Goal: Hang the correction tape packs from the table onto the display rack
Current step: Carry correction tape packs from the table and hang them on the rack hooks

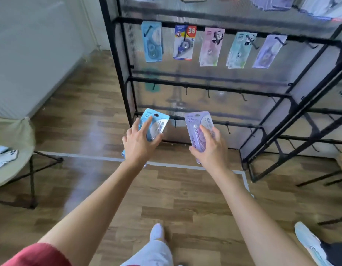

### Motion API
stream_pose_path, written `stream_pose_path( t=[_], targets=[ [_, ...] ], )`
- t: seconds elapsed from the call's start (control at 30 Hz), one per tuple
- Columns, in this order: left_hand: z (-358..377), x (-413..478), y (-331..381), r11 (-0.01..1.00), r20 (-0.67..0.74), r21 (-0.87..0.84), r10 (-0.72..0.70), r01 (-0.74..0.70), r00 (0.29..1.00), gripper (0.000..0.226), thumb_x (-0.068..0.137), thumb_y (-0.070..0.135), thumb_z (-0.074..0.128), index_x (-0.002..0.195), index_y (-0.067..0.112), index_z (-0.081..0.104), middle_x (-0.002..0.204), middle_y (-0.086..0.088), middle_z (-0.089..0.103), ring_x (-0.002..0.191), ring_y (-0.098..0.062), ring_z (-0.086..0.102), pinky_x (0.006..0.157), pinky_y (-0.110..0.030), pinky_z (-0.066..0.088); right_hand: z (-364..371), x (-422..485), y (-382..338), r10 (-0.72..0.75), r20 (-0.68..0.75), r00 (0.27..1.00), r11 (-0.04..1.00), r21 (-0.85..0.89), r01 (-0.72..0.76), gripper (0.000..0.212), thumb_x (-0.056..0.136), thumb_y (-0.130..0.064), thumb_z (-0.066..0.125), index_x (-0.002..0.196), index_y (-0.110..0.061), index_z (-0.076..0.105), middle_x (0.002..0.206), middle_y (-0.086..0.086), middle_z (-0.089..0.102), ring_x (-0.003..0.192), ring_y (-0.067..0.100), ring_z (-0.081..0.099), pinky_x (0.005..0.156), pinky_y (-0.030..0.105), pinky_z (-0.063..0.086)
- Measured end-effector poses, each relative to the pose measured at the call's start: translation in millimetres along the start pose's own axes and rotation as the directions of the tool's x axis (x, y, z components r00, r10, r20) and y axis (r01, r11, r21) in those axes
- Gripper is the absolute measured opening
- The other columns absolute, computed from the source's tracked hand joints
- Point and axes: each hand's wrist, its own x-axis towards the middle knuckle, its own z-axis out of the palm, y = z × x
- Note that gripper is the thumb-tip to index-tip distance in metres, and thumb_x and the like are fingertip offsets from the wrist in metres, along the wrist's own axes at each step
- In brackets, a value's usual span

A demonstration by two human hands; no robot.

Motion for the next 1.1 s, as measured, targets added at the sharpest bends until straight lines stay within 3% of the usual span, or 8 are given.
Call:
stream_pose_path(
  t=[0.2,0.37,0.5,0.73,0.9,1.1],
  targets=[
    [10,91,4,0.998,-0.081,-0.059,-0.025,0.02,0.996,0.061,0.088,0.052,0.056,0.143,0.039,0.036,0.153,-0.007,0.029,0.132,-0.031,0.034,0.106,-0.045,0.026,14,92,-8,-0.08,0.025,0.996,0.995,0.062,0.078,0.074,0.082,-0.033,0.07,0.146,-0.02,0.033,0.146,0.012,0.029,0.128,0.029,0.034,0.105,0.038,0.033],
    [11,168,8,0.996,-0.093,-0.078,0.042,-0.049,0.995,0.061,0.089,0.051,0.056,0.145,0.036,0.035,0.152,-0.009,0.031,0.13,-0.033,0.037,0.104,-0.047,0.032,25,166,-20,-0.087,-0.011,0.996,0.994,0.06,0.088,0.074,0.082,-0.037,0.07,0.146,-0.023,0.034,0.147,0.01,0.029,0.128,0.029,0.034,0.103,0.036,0.033],
    [11,217,13,0.987,-0.126,-0.148,0.037,-0.055,0.991,0.061,0.088,0.048,0.059,0.144,0.037,0.037,0.154,-0.011,0.029,0.137,-0.031,0.031,0.108,-0.046,0.028,32,209,-29,-0.102,-0.012,0.995,0.992,0.069,0.102,0.074,0.082,-0.036,0.07,0.146,-0.021,0.034,0.148,0.011,0.03,0.131,0.028,0.034,0.105,0.04,0.034],
    [10,273,24,0.98,-0.214,-0.172,0.06,-0.098,0.975,0.059,0.09,0.048,0.057,0.144,0.038,0.036,0.156,-0.012,0.024,0.14,-0.031,0.026,0.108,-0.046,0.025,40,263,-35,-0.126,0.018,0.992,0.989,0.076,0.124,0.074,0.082,-0.035,0.071,0.146,-0.021,0.035,0.146,0.012,0.032,0.126,0.03,0.037,0.105,0.04,0.034],
    [14,299,34,0.975,-0.305,-0.216,-0.023,-0.045,0.952,0.063,0.091,0.05,0.055,0.147,0.036,0.031,0.157,-0.012,0.021,0.139,-0.032,0.026,0.108,-0.046,0.025,42,290,-34,-0.171,0.031,0.985,0.982,0.08,0.169,0.073,0.081,-0.033,0.072,0.144,-0.021,0.038,0.143,0.012,0.035,0.123,0.032,0.04,0.103,0.039,0.035],
    [24,316,35,0.97,-0.315,-0.244,-0.067,-0.013,0.947,0.064,0.09,0.052,0.055,0.147,0.035,0.031,0.157,-0.013,0.021,0.139,-0.032,0.026,0.109,-0.047,0.025,43,317,-34,-0.211,0.053,0.976,0.976,0.063,0.208,0.073,0.081,-0.033,0.071,0.145,-0.02,0.037,0.144,0.013,0.034,0.124,0.032,0.04,0.103,0.04,0.035]
  ],
)
